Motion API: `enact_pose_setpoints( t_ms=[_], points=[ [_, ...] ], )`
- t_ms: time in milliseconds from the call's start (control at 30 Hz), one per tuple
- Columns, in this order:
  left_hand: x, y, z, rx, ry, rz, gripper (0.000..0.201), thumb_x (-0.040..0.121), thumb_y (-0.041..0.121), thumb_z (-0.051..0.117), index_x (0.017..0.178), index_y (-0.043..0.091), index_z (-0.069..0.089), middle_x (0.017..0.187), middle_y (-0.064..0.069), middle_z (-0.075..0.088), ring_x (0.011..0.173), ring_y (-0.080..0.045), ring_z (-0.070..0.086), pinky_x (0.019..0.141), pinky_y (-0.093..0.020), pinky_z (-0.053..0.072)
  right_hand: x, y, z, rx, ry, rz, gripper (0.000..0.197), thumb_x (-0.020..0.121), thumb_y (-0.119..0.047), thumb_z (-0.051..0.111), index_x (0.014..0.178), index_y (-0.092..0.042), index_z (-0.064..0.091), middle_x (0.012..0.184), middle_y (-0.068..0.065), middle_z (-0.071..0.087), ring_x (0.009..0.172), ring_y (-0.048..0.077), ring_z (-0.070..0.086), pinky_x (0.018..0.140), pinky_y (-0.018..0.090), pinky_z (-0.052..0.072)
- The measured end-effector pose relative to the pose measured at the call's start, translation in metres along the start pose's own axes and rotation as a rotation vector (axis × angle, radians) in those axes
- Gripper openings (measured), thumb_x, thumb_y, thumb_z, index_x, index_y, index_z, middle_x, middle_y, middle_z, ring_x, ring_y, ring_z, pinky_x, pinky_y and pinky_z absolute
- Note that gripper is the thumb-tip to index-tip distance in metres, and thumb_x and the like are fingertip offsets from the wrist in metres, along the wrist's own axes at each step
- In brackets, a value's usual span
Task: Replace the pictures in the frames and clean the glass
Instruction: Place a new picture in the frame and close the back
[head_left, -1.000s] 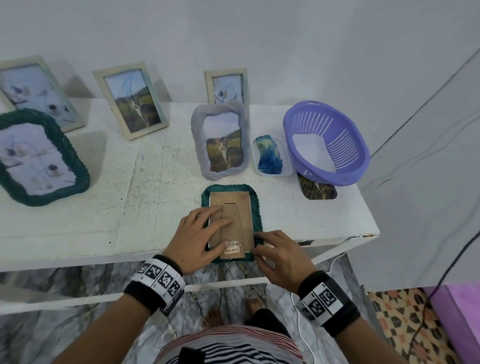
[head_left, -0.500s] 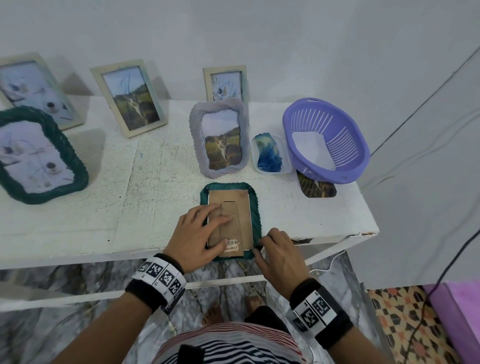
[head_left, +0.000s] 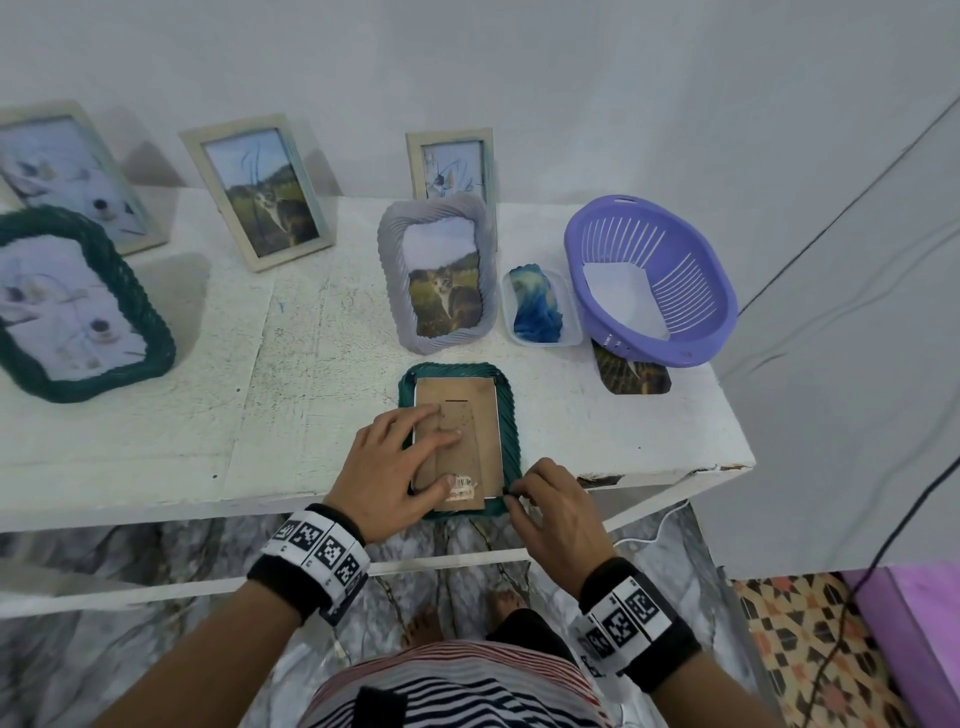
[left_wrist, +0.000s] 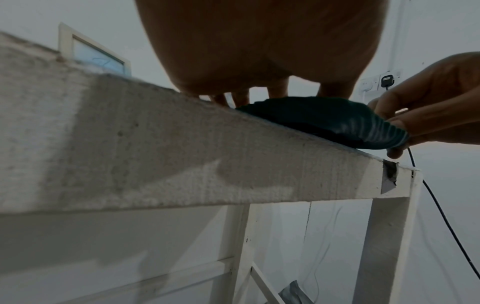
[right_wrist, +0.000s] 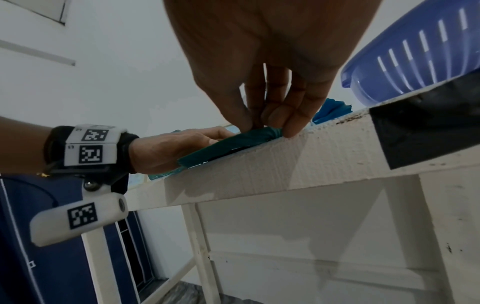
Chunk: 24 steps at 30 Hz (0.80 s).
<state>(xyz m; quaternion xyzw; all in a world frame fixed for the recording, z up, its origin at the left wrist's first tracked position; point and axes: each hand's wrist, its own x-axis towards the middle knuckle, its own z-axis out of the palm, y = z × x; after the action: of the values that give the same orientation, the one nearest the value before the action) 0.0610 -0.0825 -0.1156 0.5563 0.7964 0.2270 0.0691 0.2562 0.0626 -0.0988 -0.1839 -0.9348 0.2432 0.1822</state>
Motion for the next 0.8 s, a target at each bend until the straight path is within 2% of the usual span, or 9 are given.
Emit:
enact_pose_setpoints(
  t_ms=[133,300,367,467,533,633,733,800],
  points=[
    [-0.001,0.0,0.001,0.0,0.008,0.004,0.05,0.088,0.056,0.049,0.134,0.038,0.052,0.149,0.007,0.039,0.131,-0.022,0.036,0.097,-0.043,0.039,0.002,-0.002,-0.001,-0.012,0.001,-0.048,0.022,0.091,-0.023,0.05,0.082,-0.009,0.064,0.082,0.002,0.054,0.07,0.018,0.05,0.063,0.031,0.045],
    [0.0,-0.001,0.001,0.006,0.007,0.01,0.05,0.088,0.058,0.049,0.134,0.038,0.052,0.148,0.007,0.039,0.131,-0.021,0.035,0.097,-0.042,0.038,0.005,-0.002,-0.007,-0.087,-0.016,-0.191,0.022,0.093,-0.017,0.05,0.078,-0.008,0.064,0.08,0.004,0.055,0.068,0.019,0.046,0.062,0.029,0.041],
    [0.0,-0.001,0.0,0.007,0.004,0.008,0.049,0.089,0.058,0.048,0.134,0.039,0.052,0.148,0.007,0.038,0.131,-0.021,0.035,0.097,-0.042,0.038,0.007,0.001,-0.01,-0.181,-0.05,-0.252,0.023,0.094,-0.019,0.05,0.078,-0.009,0.064,0.082,0.004,0.054,0.07,0.019,0.044,0.062,0.031,0.043],
    [0.0,-0.002,-0.001,-0.007,0.006,0.016,0.048,0.091,0.057,0.044,0.135,0.039,0.053,0.148,0.006,0.039,0.129,-0.02,0.035,0.096,-0.042,0.038,0.011,-0.007,-0.016,-0.268,-0.039,-0.26,0.022,0.092,-0.025,0.053,0.081,-0.01,0.064,0.086,0.005,0.055,0.075,0.022,0.047,0.065,0.034,0.047],
    [0.001,-0.005,-0.002,-0.023,0.003,0.021,0.045,0.096,0.052,0.038,0.137,0.04,0.052,0.149,0.006,0.04,0.129,-0.02,0.035,0.095,-0.042,0.038,0.014,-0.017,-0.013,-0.26,-0.036,-0.252,0.022,0.091,-0.03,0.055,0.09,-0.01,0.064,0.096,0.007,0.058,0.082,0.024,0.05,0.071,0.033,0.048],
    [0.002,-0.012,-0.003,-0.046,-0.024,0.046,0.043,0.1,0.04,0.033,0.14,0.042,0.048,0.151,0.006,0.038,0.129,-0.02,0.035,0.094,-0.039,0.038,0.017,-0.027,0.0,-0.253,-0.154,-0.238,0.035,0.089,-0.043,0.054,0.111,-0.018,0.062,0.118,0.006,0.056,0.099,0.026,0.05,0.08,0.036,0.048],
    [-0.004,-0.015,-0.009,-0.133,-0.013,0.069,0.046,0.098,0.027,0.036,0.14,0.031,0.052,0.151,0.003,0.041,0.131,-0.02,0.04,0.1,-0.035,0.038,0.017,-0.028,0.007,-0.296,-0.208,-0.21,0.039,0.083,-0.048,0.056,0.111,-0.022,0.061,0.12,0.004,0.055,0.103,0.026,0.049,0.078,0.038,0.049],
    [-0.016,-0.014,-0.016,-0.21,0.084,0.02,0.04,0.095,0.024,0.04,0.129,0.022,0.061,0.142,0.002,0.049,0.126,-0.015,0.045,0.102,-0.031,0.04,0.017,-0.026,0.009,-0.296,-0.193,-0.202,0.037,0.081,-0.047,0.059,0.11,-0.024,0.061,0.121,0.003,0.055,0.102,0.026,0.048,0.078,0.038,0.049]
  ],
)
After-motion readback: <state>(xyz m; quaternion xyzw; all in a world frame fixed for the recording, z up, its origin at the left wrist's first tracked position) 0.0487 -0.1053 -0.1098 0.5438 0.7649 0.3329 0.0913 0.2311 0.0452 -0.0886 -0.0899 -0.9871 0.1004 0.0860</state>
